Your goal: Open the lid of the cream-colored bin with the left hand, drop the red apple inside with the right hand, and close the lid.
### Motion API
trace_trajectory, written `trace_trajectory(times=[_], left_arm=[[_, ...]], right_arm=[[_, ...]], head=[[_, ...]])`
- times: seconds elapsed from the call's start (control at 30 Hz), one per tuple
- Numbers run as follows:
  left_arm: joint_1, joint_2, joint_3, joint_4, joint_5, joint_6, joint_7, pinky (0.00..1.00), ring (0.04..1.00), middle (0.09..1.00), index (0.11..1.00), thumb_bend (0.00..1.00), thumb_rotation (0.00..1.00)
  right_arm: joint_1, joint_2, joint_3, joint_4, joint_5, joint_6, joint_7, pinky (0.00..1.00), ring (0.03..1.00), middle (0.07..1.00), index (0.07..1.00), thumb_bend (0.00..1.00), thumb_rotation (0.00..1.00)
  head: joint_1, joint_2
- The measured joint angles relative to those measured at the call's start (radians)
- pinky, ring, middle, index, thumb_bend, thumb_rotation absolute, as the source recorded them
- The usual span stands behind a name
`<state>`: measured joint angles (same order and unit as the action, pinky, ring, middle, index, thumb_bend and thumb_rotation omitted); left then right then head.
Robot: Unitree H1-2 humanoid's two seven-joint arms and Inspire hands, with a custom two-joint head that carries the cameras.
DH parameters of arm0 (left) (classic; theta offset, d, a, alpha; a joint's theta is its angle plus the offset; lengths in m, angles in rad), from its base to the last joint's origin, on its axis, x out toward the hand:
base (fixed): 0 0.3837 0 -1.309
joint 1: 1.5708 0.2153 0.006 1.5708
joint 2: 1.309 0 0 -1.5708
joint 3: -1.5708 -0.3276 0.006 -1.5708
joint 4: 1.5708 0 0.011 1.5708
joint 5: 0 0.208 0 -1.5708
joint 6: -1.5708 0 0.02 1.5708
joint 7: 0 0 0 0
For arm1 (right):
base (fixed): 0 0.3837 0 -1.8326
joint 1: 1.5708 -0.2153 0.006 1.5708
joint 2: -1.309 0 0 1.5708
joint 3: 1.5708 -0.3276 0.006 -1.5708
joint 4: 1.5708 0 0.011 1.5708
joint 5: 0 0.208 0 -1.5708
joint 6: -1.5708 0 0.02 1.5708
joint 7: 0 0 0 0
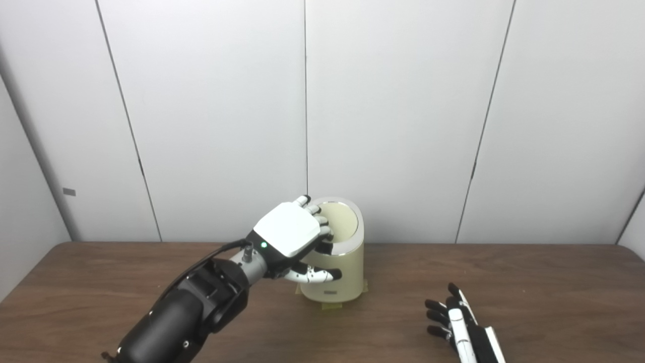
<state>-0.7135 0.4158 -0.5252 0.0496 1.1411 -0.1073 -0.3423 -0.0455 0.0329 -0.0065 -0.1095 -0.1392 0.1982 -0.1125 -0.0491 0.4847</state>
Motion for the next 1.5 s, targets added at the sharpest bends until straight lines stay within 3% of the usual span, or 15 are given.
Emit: trace_trajectory(times=[0.23, 0.4, 0.5, 0.57, 0.67, 0.9, 1.03, 1.13, 1.17, 1.23, 1.4, 1.5], left_arm=[[0.0, 0.0, -0.003, 0.0, -0.001, -0.01, 0.011, 1.0, 0.936, 0.875, 0.77, 0.5, 0.91], [0.019, 0.0, 0.013, -0.003, -0.017, -0.019, 0.027, 0.95, 0.895, 0.841, 0.785, 0.5, 0.88], [0.054, -0.01, 0.052, -0.013, -0.049, -0.021, 0.057, 0.88, 0.859, 0.821, 0.813, 0.48, 0.83], [0.104, -0.038, 0.096, -0.03, -0.079, -0.018, 0.1, 0.75, 0.786, 0.786, 0.81, 0.45, 0.74], [0.178, -0.105, 0.173, -0.059, -0.142, 0.0, 0.175, 0.67, 0.771, 0.808, 0.854, 0.42, 0.77], [0.232, -0.201, 0.333, -0.215, -0.342, 0.105, 0.178, 0.71, 0.852, 0.9, 0.923, 0.37, 0.82], [0.285, -0.209, 0.366, -0.299, -0.417, 0.144, 0.171, 0.77, 0.898, 0.911, 0.95, 0.37, 0.86], [0.365, -0.218, 0.385, -0.342, -0.452, 0.175, 0.169, 0.77, 0.878, 0.894, 0.937, 0.38, 0.89], [0.39, -0.221, 0.393, -0.353, -0.469, 0.18, 0.169, 0.76, 0.865, 0.877, 0.918, 0.36, 0.82], [0.455, -0.239, 0.424, -0.391, -0.522, 0.193, 0.175, 0.76, 0.848, 0.859, 0.903, 0.33, 0.77], [0.552, -0.266, 0.478, -0.436, -0.646, 0.217, 0.181, 0.85, 0.849, 0.847, 0.909, 0.3, 0.81], [0.587, -0.276, 0.51, -0.435, -0.696, 0.233, 0.19, 0.83, 0.846, 0.845, 0.905, 0.31, 0.85]], right_arm=[[0.005, -0.002, 0.001, -0.02, 0.002, 0.029, 0.001, 0.69, 0.786, 0.768, 0.952, 0.37, 1.0], [0.005, -0.002, 0.001, -0.021, 0.004, 0.03, 0.001, 0.7, 0.796, 0.772, 0.955, 0.37, 1.0], [0.006, -0.002, 0.001, -0.024, 0.007, 0.032, 0.002, 0.7, 0.799, 0.772, 0.952, 0.38, 1.0], [0.006, -0.002, 0.0, -0.026, 0.01, 0.035, 0.002, 0.7, 0.801, 0.772, 0.954, 0.38, 1.0], [0.006, -0.003, -0.004, -0.03, 0.016, 0.041, 0.005, 0.71, 0.798, 0.776, 0.957, 0.37, 1.0], [0.008, -0.008, -0.006, -0.042, 0.02, 0.056, 0.011, 0.68, 0.782, 0.776, 0.936, 0.37, 1.0], [0.012, -0.011, -0.005, -0.056, 0.018, 0.073, 0.014, 0.68, 0.773, 0.774, 0.926, 0.35, 1.0], [0.013, -0.011, -0.006, -0.058, 0.02, 0.075, 0.016, 0.67, 0.773, 0.773, 0.925, 0.35, 1.0], [0.013, -0.011, -0.006, -0.059, 0.021, 0.075, 0.017, 0.68, 0.778, 0.775, 0.926, 0.35, 1.0], [0.014, -0.012, -0.006, -0.061, 0.022, 0.076, 0.019, 0.68, 0.781, 0.772, 0.92, 0.37, 1.0], [0.021, -0.016, -0.006, -0.075, 0.021, 0.085, 0.02, 0.64, 0.751, 0.748, 0.848, 0.36, 1.0], [0.038, -0.014, -0.007, -0.107, 0.024, 0.085, 0.02, 0.64, 0.745, 0.741, 0.836, 0.36, 1.0]], head=[[0.002, 0.003], [-0.002, 0.005], [-0.005, 0.009], [-0.005, 0.011], [-0.005, 0.011], [-0.002, 0.014], [-0.003, 0.014], [-0.006, 0.015], [-0.008, 0.015], [-0.006, 0.02], [-0.012, 0.028], [-0.014, 0.031]])
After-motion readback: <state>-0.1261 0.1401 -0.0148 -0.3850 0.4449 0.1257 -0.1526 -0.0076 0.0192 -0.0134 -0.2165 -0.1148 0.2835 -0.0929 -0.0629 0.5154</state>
